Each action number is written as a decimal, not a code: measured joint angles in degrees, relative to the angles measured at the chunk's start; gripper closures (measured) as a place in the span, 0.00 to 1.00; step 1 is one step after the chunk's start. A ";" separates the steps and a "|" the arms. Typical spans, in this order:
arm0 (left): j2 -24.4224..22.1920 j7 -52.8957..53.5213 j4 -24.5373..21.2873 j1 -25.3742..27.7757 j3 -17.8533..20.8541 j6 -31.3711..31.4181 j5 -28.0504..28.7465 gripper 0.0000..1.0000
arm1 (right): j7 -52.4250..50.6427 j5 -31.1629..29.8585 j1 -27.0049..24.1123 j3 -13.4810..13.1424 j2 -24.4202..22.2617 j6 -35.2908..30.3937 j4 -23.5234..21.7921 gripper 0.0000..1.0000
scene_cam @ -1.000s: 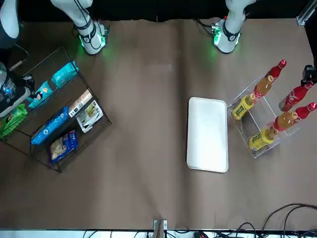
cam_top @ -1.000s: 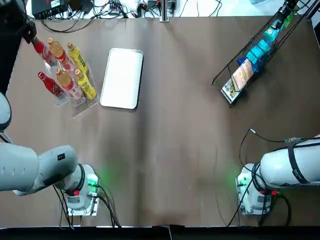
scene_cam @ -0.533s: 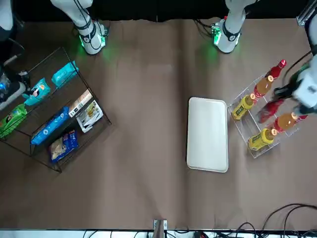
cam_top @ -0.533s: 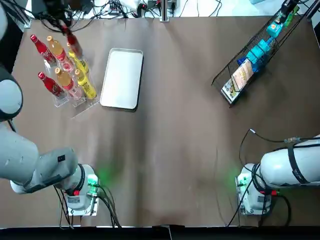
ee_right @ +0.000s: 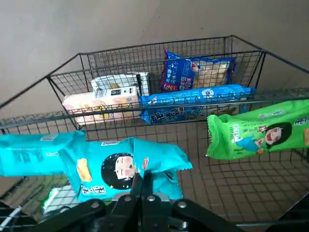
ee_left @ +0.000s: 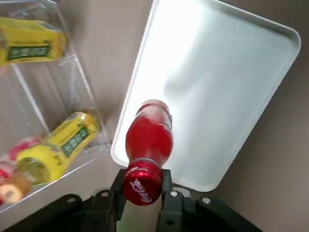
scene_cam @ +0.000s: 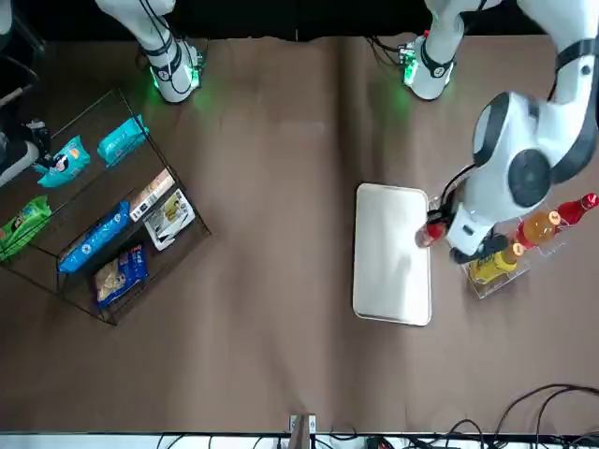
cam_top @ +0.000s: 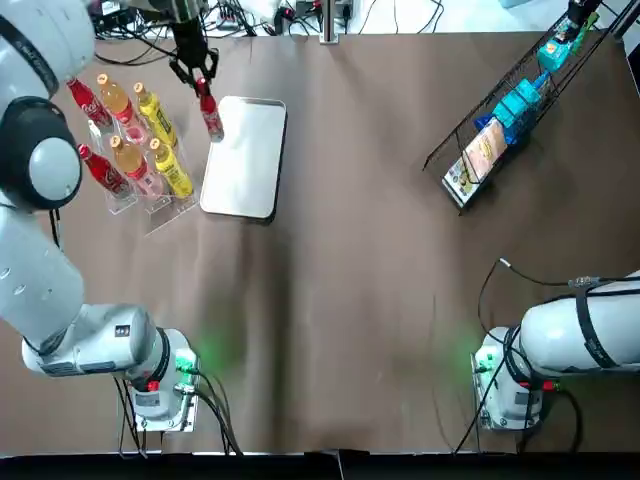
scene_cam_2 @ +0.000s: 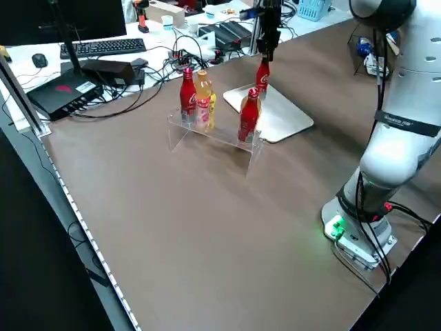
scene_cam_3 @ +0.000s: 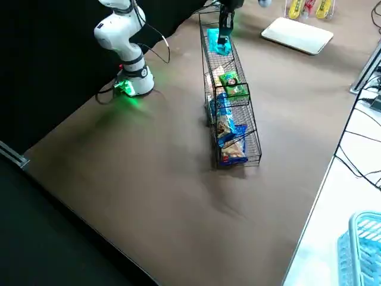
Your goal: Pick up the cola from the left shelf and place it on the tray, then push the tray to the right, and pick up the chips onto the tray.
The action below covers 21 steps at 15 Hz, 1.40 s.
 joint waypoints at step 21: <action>7.03 8.23 -0.24 2.46 0.78 7.81 1.65 0.00 | 38.43 7.86 6.62 0.84 0.17 -0.86 0.43 0.99</action>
